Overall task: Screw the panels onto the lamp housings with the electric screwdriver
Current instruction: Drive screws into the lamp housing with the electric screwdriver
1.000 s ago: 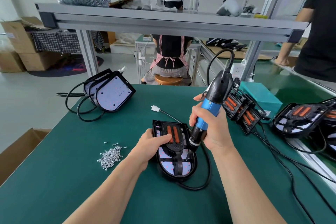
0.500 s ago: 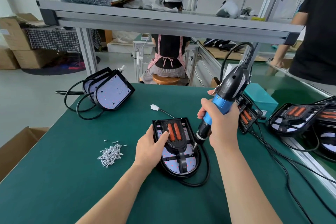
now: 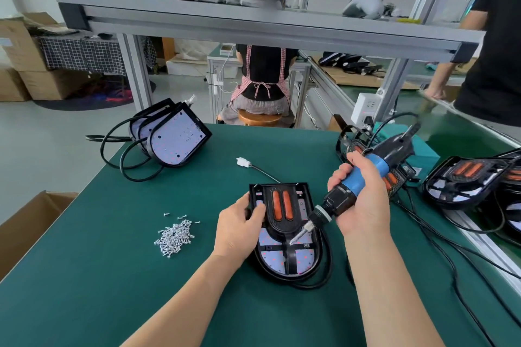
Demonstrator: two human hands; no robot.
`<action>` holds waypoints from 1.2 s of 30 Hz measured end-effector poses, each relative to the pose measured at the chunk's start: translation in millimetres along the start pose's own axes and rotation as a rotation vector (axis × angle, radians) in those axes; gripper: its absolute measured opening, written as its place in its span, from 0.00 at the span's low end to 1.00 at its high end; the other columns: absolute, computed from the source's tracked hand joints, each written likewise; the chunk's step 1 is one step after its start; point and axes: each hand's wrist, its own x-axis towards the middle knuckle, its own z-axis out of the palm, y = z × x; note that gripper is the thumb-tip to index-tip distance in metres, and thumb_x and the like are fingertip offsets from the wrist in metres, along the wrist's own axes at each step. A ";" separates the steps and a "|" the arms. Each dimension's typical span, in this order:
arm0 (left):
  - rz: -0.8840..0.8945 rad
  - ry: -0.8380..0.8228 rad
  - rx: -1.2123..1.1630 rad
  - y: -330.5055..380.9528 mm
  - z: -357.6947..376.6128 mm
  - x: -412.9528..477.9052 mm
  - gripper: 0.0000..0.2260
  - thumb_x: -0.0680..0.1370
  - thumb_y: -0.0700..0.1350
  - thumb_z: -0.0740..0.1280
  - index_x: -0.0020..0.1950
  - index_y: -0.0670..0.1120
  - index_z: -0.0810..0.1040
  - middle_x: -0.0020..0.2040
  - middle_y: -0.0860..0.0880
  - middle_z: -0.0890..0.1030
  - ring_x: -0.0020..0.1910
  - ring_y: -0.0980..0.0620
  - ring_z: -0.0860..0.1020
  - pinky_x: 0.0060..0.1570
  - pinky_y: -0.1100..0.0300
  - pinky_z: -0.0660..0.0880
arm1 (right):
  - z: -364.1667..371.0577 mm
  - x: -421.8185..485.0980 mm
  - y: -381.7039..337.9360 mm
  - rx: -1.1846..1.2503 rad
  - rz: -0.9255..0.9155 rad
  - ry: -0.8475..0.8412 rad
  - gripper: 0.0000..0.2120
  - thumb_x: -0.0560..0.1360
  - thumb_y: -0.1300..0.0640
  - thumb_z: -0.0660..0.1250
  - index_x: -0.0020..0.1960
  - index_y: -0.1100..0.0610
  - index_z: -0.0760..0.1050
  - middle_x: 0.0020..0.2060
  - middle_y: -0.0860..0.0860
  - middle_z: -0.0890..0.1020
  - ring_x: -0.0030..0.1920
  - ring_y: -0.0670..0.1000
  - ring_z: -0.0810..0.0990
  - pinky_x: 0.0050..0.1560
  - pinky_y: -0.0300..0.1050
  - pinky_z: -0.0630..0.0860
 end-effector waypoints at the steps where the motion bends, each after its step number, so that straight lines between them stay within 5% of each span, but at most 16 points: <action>1: 0.006 -0.004 -0.014 0.9 0.1 -0.6 0.07 0.78 0.51 0.64 0.45 0.53 0.80 0.36 0.38 0.78 0.32 0.54 0.68 0.36 0.57 0.68 | -2.8 1.7 1.9 0.051 0.060 -0.001 0.05 0.78 0.59 0.69 0.48 0.57 0.74 0.32 0.50 0.74 0.28 0.45 0.74 0.28 0.36 0.74; 8: 0.038 0.003 -0.065 4.1 0.2 -1.9 0.09 0.71 0.53 0.64 0.48 0.62 0.81 0.30 0.48 0.77 0.31 0.54 0.69 0.34 0.61 0.70 | -25.7 21.8 24.2 0.171 0.226 0.002 0.11 0.79 0.52 0.69 0.50 0.59 0.73 0.35 0.49 0.72 0.31 0.43 0.72 0.30 0.34 0.74; 16: 0.034 0.095 0.010 9.3 -8.6 -12.5 0.14 0.77 0.58 0.67 0.59 0.54 0.79 0.31 0.60 0.76 0.32 0.60 0.73 0.41 0.63 0.72 | -43.5 33.3 31.3 0.220 0.300 0.015 0.13 0.76 0.50 0.71 0.51 0.59 0.74 0.33 0.47 0.74 0.30 0.42 0.74 0.32 0.33 0.75; 21: 0.015 0.256 0.430 11.9 -75.2 1.1 0.07 0.76 0.46 0.67 0.38 0.54 0.79 0.34 0.59 0.79 0.36 0.56 0.77 0.38 0.59 0.75 | -42.3 32.3 31.3 0.237 0.305 0.013 0.13 0.78 0.50 0.70 0.53 0.59 0.74 0.35 0.47 0.74 0.32 0.42 0.74 0.34 0.33 0.75; 25: -0.124 0.071 0.670 12.2 -132.6 21.9 0.08 0.72 0.42 0.70 0.37 0.55 0.80 0.37 0.57 0.81 0.41 0.53 0.79 0.44 0.56 0.79 | -39.2 28.2 29.6 0.271 0.300 0.000 0.12 0.78 0.50 0.70 0.52 0.59 0.74 0.34 0.47 0.73 0.32 0.42 0.74 0.33 0.33 0.75; 28: -0.079 -0.127 0.821 10.9 -129.7 28.2 0.05 0.71 0.42 0.72 0.40 0.52 0.81 0.36 0.58 0.79 0.44 0.52 0.79 0.47 0.56 0.78 | -36.7 23.8 26.7 0.268 0.286 -0.011 0.12 0.78 0.50 0.70 0.51 0.59 0.74 0.34 0.47 0.73 0.31 0.42 0.74 0.33 0.33 0.75; 36: 0.069 -0.295 1.058 12.4 -121.9 34.2 0.05 0.75 0.42 0.69 0.41 0.51 0.77 0.44 0.54 0.79 0.50 0.51 0.74 0.49 0.56 0.75 | -28.8 8.3 9.0 0.208 0.232 -0.024 0.10 0.78 0.51 0.69 0.50 0.58 0.74 0.33 0.47 0.74 0.30 0.42 0.74 0.31 0.33 0.74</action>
